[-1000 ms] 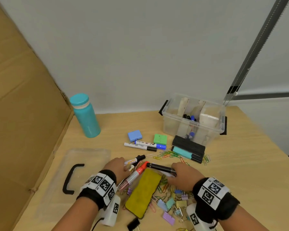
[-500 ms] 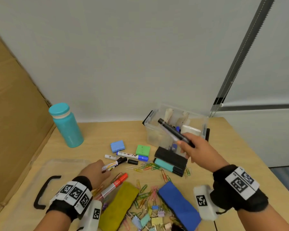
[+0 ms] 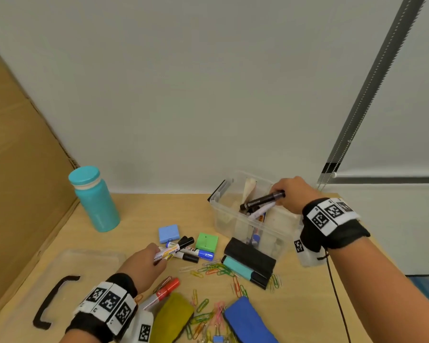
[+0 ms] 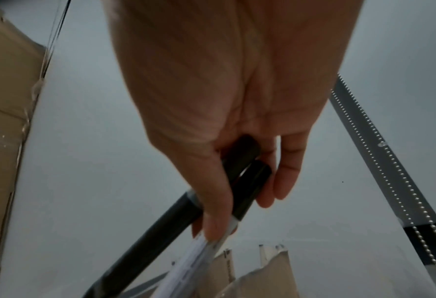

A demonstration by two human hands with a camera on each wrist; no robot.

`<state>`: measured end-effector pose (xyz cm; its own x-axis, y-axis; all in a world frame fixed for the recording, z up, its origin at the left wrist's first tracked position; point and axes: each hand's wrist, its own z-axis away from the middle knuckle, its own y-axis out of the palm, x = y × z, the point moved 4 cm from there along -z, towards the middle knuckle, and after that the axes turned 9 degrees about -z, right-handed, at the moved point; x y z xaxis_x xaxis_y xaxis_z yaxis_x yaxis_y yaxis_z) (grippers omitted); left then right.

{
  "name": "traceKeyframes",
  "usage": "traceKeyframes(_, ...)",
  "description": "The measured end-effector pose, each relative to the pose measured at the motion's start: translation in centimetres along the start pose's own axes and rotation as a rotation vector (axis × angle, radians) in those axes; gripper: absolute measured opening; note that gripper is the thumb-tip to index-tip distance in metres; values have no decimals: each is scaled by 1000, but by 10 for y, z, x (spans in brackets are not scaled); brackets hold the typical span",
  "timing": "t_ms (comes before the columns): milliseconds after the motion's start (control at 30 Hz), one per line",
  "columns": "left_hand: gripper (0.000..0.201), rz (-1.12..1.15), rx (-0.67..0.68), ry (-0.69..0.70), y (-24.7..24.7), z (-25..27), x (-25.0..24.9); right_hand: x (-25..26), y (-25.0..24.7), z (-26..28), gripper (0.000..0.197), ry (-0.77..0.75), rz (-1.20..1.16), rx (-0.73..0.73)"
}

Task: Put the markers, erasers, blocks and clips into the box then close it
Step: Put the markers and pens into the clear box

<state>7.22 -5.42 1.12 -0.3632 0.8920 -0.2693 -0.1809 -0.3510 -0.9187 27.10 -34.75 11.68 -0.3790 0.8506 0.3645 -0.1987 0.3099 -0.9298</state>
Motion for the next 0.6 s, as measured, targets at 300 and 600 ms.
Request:
traceKeyframes(300, 14, -1, 22, 9, 0, 2, 1, 9, 8, -25, 12, -57, -204, -140)
traceKeyframes(600, 20, 8, 40, 50, 3, -2, -7, 21, 6, 20, 19, -110, -662, -296)
